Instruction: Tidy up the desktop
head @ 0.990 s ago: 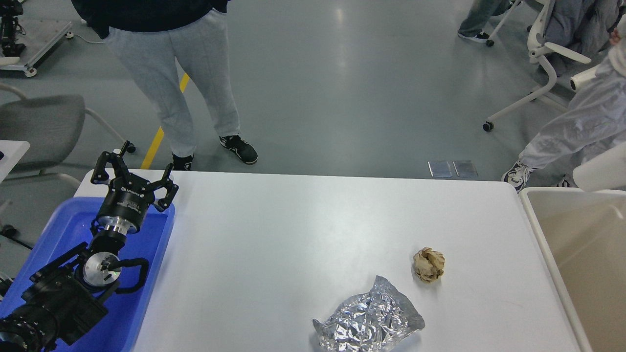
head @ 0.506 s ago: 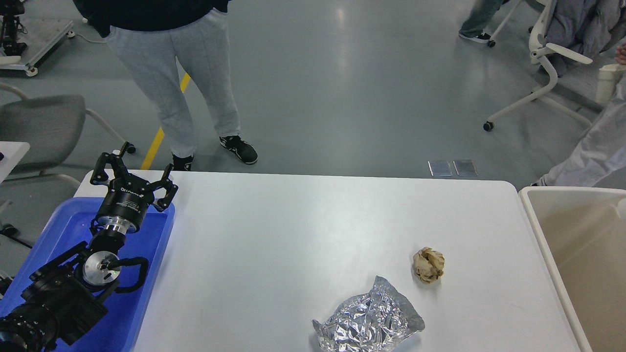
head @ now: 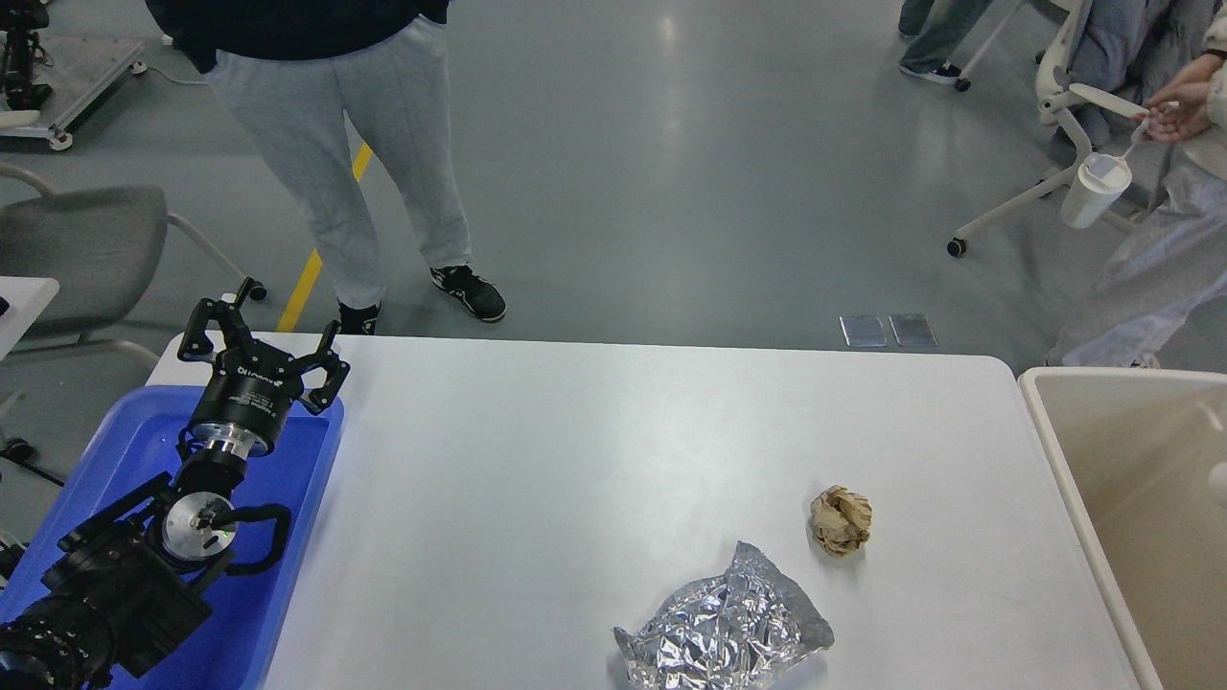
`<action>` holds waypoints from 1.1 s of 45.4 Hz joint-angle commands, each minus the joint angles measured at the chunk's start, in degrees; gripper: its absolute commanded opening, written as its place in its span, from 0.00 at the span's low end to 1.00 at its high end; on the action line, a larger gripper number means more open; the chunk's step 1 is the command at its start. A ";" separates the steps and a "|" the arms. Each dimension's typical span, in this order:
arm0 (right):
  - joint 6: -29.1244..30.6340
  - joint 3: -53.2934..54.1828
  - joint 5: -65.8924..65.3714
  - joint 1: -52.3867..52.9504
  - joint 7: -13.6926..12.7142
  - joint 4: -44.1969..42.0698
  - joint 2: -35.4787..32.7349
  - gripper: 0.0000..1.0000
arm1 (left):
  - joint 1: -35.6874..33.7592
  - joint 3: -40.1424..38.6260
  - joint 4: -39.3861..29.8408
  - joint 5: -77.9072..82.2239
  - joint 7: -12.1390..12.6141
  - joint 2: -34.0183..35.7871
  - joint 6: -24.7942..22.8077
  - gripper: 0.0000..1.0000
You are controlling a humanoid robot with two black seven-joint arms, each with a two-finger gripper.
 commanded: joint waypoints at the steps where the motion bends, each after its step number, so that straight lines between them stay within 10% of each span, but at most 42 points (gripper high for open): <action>1: -1.74 5.42 2.51 -3.76 -1.41 -8.34 7.41 0.00 | -0.01 0.00 0.00 0.00 0.00 0.00 0.00 1.00; 19: -3.68 7.36 2.86 -4.73 -2.47 -8.16 8.38 0.00 | -0.01 0.00 0.00 0.00 0.00 0.00 0.00 1.00; 20: -3.85 7.36 2.86 -4.73 -2.47 -8.25 8.38 0.43 | -0.01 0.00 0.00 0.00 0.00 0.00 0.00 1.00; 22: -4.03 7.36 2.86 -4.82 -2.47 -8.34 8.38 0.84 | -0.01 0.00 0.00 0.00 0.00 0.00 0.00 1.00; 23: -4.12 7.36 2.86 -4.82 -2.47 -8.34 8.38 0.88 | -0.01 0.00 0.00 0.00 0.00 0.00 0.00 1.00; 50: -4.82 8.06 2.95 -3.76 -2.38 -8.43 6.53 0.98 | 0.08 0.00 0.00 0.00 -0.09 0.00 0.26 1.00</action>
